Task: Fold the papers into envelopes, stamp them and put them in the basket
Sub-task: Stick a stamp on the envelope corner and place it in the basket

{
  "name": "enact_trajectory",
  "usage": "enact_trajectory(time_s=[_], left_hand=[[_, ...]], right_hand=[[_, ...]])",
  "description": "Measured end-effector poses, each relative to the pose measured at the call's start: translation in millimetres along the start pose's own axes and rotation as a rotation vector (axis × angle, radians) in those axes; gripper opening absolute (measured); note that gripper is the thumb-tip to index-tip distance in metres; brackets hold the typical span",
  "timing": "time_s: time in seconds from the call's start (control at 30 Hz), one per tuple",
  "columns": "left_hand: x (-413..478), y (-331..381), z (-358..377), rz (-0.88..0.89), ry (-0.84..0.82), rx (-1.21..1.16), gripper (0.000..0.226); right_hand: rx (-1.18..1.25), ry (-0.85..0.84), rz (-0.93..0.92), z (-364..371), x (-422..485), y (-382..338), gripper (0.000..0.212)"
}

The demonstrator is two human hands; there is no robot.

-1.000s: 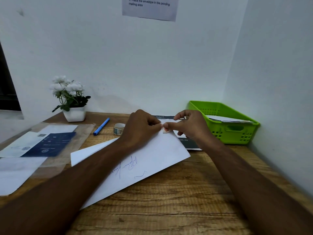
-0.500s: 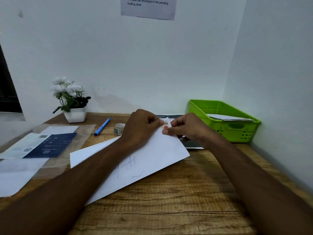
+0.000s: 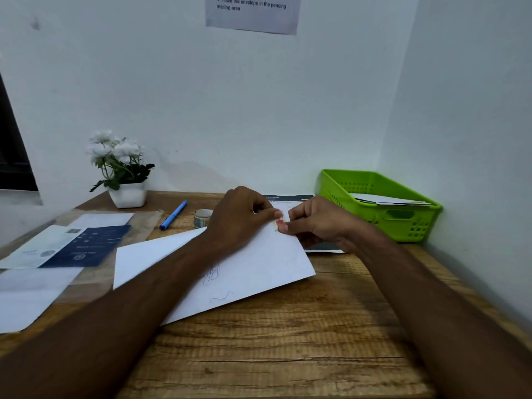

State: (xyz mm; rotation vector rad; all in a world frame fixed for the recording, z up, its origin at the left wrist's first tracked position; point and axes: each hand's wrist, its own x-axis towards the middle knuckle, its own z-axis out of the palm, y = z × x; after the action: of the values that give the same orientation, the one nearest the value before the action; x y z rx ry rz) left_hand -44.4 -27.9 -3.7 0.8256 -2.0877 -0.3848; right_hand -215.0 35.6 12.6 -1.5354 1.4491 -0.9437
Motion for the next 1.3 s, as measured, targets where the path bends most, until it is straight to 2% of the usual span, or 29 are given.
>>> enact_trajectory(time_s=[0.07,0.23,0.37,0.4,0.5,0.57,0.63,0.67,0.77,0.87,1.03,1.17,1.3], left_hand=[[0,-2,-1,0.011,-0.017,0.001,0.015],[0,-1,-1,0.050,-0.050,0.040,0.022],[1,1,-4,0.081,-0.036,0.149,0.025],[1,1,-7,0.096,-0.022,0.163,0.027],[4,-3,-16,0.074,0.012,0.219,0.030],[7,-10,-24,0.036,0.077,0.222,0.031],[9,-20,-32,0.013,0.214,0.222,0.035],[11,-27,-36,-0.013,0.288,0.257,0.039],[15,-44,-47,-0.177,0.416,0.331,0.053],[17,-54,-54,-0.313,0.457,0.080,0.056],[16,-55,-61,-0.455,0.451,-0.475,0.031],[15,-47,-63,-0.469,0.429,-0.654,0.028],[16,-48,-64,-0.488,0.439,-0.722,0.025]], right_hand=[[-0.003,-0.012,0.014,-2,0,0,0.010],[0.020,0.011,0.017,2,1,3,0.014],[0.053,0.089,-0.020,3,6,6,0.036],[0.066,0.104,-0.030,2,8,7,0.036],[0.111,0.183,-0.044,-1,6,3,0.003],[0.143,0.265,-0.061,-6,6,4,0.011],[0.175,0.349,-0.092,-12,6,4,0.004],[0.201,0.393,-0.108,-15,6,4,0.006],[0.269,0.522,-0.139,-25,7,4,0.005],[0.329,0.601,-0.161,-31,4,2,0.010],[0.379,0.636,-0.154,-35,6,5,0.013],[0.393,0.566,-0.114,-41,7,8,0.008],[0.384,0.536,-0.160,-44,6,9,0.008]])
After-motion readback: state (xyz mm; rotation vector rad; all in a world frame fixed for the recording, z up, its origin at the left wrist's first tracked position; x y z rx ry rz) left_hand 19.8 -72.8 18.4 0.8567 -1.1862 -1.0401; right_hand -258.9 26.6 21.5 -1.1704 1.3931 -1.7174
